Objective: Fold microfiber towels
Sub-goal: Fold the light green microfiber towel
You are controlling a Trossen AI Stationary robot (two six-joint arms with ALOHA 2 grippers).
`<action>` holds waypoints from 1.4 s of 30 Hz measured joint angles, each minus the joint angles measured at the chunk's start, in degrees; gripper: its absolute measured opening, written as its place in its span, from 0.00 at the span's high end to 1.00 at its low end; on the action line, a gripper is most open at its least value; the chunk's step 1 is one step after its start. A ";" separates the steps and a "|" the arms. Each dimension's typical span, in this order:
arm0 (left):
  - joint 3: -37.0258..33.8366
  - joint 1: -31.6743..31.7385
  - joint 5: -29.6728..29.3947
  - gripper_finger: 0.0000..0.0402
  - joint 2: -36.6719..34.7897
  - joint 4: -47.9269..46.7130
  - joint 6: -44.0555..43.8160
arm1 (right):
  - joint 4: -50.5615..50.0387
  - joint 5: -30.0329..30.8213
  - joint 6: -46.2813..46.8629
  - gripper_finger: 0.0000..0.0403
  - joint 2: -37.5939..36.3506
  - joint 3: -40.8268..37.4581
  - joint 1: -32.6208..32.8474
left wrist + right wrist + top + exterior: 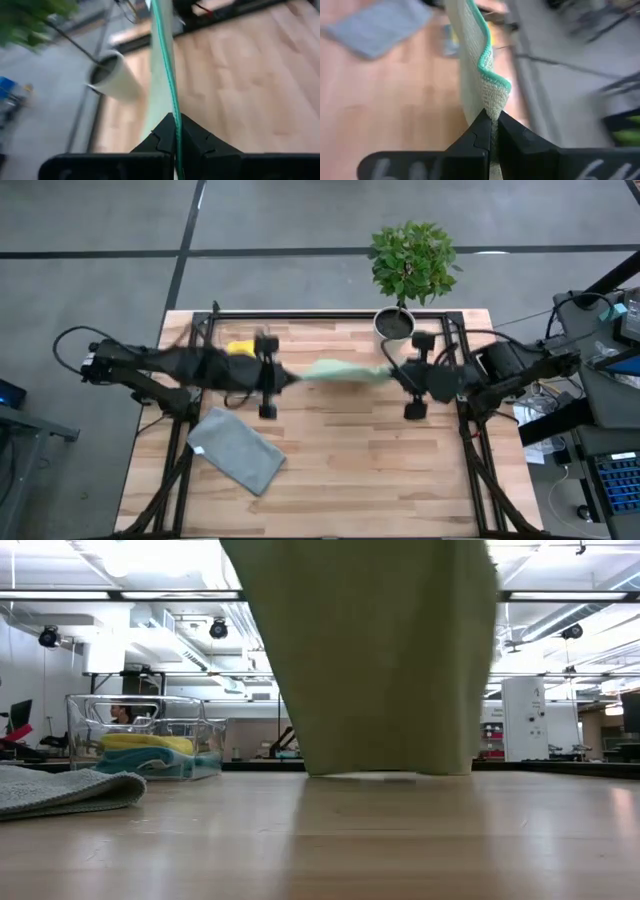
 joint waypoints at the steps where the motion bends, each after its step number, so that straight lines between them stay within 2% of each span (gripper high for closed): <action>1: -1.18 -1.79 -0.56 1.00 0.63 0.52 -2.16 | -0.53 -1.75 2.54 0.98 0.12 -0.48 1.28; 4: -4.81 -7.50 -0.89 1.00 3.34 3.48 -9.07 | -0.55 -6.81 9.77 0.98 0.46 -3.39 5.76; 8: -9.17 -13.92 -0.91 1.00 9.16 10.58 -14.04 | 2.97 -8.03 17.82 0.98 1.33 -10.05 12.17; 13: -9.32 -18.42 0.25 1.00 17.96 16.10 -20.54 | 11.04 -13.20 25.43 0.98 3.27 -19.62 17.94; 16: -8.26 -19.19 5.46 1.00 22.70 19.49 -23.21 | 16.56 -19.13 29.07 0.98 4.88 -24.99 20.08; 21: -8.11 -19.24 19.69 1.00 28.09 28.51 -26.66 | 28.87 -32.11 36.99 0.98 7.35 -32.92 20.95; 26: -8.17 -17.94 24.63 1.00 30.36 31.90 -26.13 | 42.34 -41.38 39.91 0.98 10.18 -38.96 20.93; 31: -8.67 -14.46 24.56 1.00 30.08 30.96 -21.86 | 37.67 -39.44 39.28 0.98 10.77 -39.31 19.68; 38: -9.17 -6.58 24.36 1.00 29.99 28.44 -16.41 | 18.28 -23.87 39.20 0.98 10.27 -37.27 16.95; 42: -10.12 -1.87 23.38 1.00 29.99 28.30 -14.60 | 14.11 -19.73 39.00 0.98 10.27 -37.48 14.73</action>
